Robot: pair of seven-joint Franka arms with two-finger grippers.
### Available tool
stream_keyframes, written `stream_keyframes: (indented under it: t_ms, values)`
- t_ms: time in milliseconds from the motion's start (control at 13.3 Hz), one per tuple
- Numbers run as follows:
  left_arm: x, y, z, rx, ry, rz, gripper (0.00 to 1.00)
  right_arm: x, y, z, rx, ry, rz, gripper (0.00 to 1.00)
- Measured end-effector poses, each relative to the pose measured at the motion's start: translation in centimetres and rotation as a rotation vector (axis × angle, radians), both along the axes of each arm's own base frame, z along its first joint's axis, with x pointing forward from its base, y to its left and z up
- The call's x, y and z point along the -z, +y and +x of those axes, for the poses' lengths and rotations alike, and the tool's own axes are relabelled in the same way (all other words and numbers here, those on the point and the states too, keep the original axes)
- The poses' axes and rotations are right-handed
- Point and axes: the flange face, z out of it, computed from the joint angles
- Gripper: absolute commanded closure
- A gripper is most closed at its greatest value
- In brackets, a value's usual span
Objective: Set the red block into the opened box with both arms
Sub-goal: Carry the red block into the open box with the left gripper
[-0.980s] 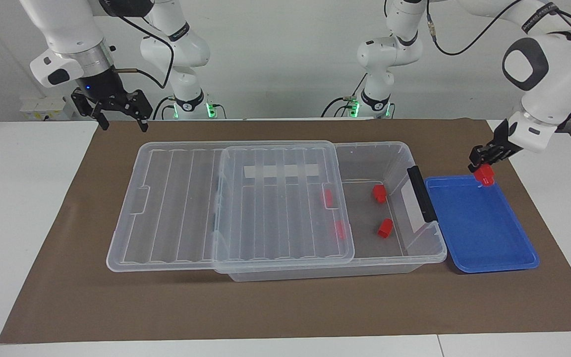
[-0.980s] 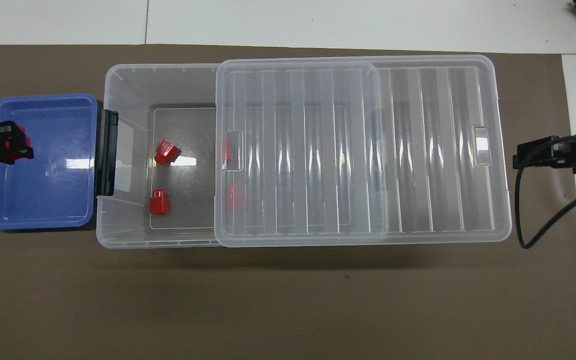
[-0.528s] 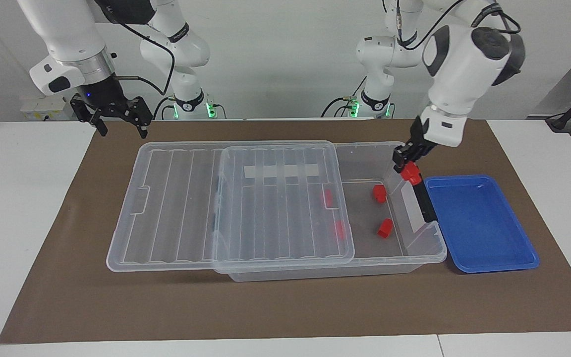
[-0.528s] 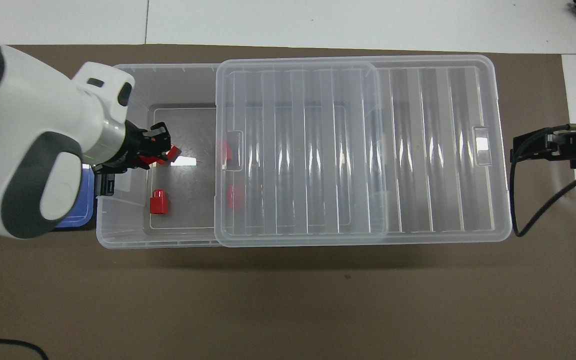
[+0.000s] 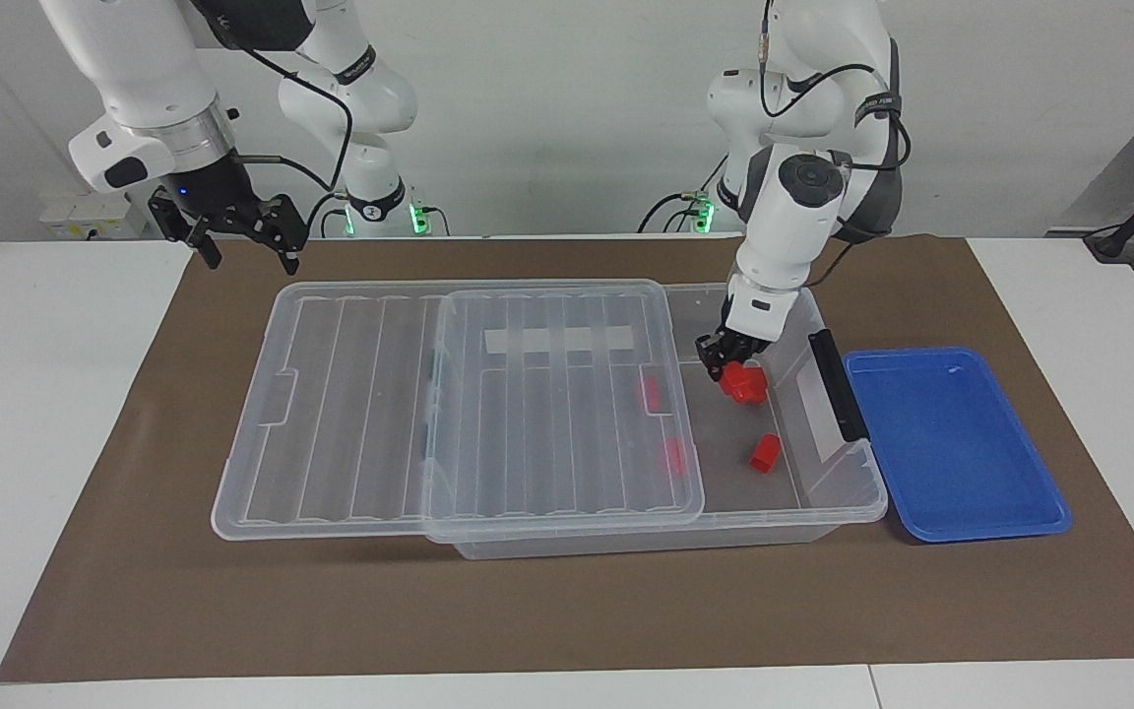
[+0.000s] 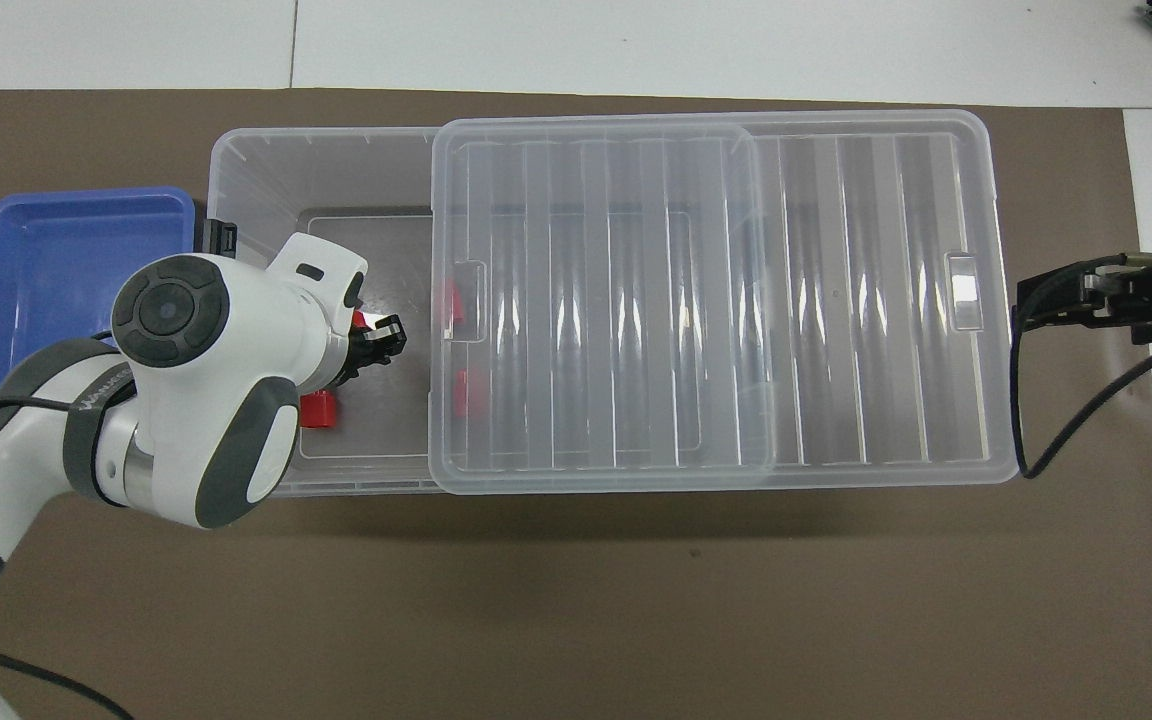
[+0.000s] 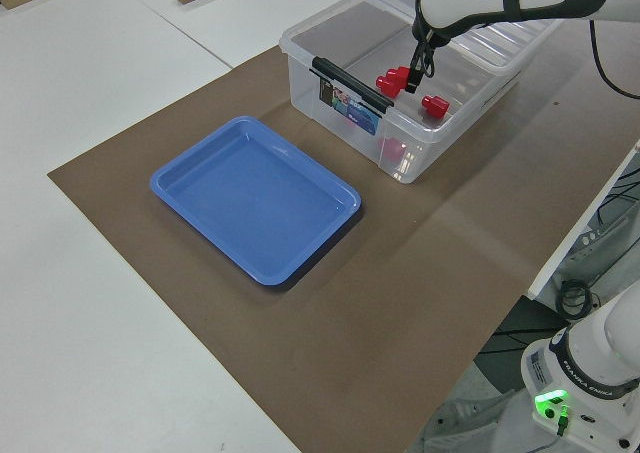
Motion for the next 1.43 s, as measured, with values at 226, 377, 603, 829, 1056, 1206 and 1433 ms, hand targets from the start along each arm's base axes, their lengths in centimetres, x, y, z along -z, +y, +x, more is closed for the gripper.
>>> stream_keyframes:
  t_ms: [226, 377, 603, 829, 1056, 1206, 1433]
  values:
    - [2.7, -0.2, 0.1, 0.012, -0.014, 0.007, 1.0, 0.4, 0.1, 0.1, -0.001, -0.001, 0.0, 0.0]
    - [5.1, -0.2, 0.5, 0.04, -0.021, 0.037, 1.0, 0.8, 0.1, 0.1, -0.002, -0.002, 0.0, 0.03]
    - [8.8, -0.5, 1.0, 0.07, -0.015, 0.066, 1.0, 1.1, 0.1, 0.1, -0.002, -0.003, -0.001, 0.03]
    - [9.7, -0.5, 1.2, 0.082, -0.025, 0.074, 1.0, 1.1, 0.1, 0.3, -0.002, -0.017, 0.0, 0.64]
    - [9.8, -0.4, 1.3, 0.084, -0.033, 0.073, 0.54, 1.3, 0.1, 0.5, -0.002, -0.03, 0.0, 1.0]
    - [9.9, -0.3, 1.3, 0.083, -0.031, 0.076, 0.33, 1.7, 0.1, 0.7, 0.0, -0.055, 0.005, 1.0]
    - [9.7, -0.1, 1.3, 0.08, -0.008, 0.087, 0.0, 3.0, -1.1, 0.8, 0.023, -0.095, 0.015, 1.0]
